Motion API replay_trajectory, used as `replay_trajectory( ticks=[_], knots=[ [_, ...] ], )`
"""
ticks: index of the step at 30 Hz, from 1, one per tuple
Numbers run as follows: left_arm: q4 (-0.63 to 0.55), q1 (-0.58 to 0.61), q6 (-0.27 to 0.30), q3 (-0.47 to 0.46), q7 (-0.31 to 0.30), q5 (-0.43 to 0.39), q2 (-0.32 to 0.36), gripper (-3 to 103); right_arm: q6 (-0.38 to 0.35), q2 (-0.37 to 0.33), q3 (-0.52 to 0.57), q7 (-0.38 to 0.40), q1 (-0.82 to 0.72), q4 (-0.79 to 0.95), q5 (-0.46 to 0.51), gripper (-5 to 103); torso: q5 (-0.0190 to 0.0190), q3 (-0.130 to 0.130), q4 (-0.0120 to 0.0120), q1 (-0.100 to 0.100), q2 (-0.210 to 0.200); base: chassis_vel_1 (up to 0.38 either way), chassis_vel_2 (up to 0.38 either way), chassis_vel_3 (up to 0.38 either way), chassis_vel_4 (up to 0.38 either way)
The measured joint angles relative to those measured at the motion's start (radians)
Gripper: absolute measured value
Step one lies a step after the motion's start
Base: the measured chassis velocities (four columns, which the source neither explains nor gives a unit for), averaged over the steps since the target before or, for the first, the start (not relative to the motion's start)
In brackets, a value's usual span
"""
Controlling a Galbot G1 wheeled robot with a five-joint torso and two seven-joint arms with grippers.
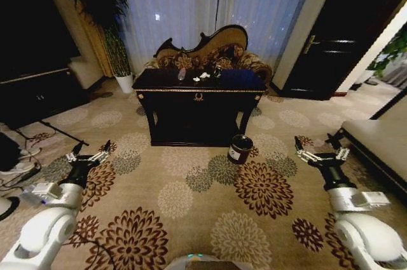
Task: Move to the front of the table and place the trash on the table into the trash bin.
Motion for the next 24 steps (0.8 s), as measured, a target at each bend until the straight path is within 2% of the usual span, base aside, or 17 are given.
replay_trajectory(
  ticks=[24],
  knots=[
    [0.023, 0.016, -0.011, 0.013, 0.021, 0.036, -0.008, 100, 0.001, 0.018, -0.025, -0.029, -0.01, -0.016, 0.004, 100, -0.0001, 0.0, 0.0, 0.0, 0.0, 0.0, 0.0, 0.0, 0.0]
  ],
)
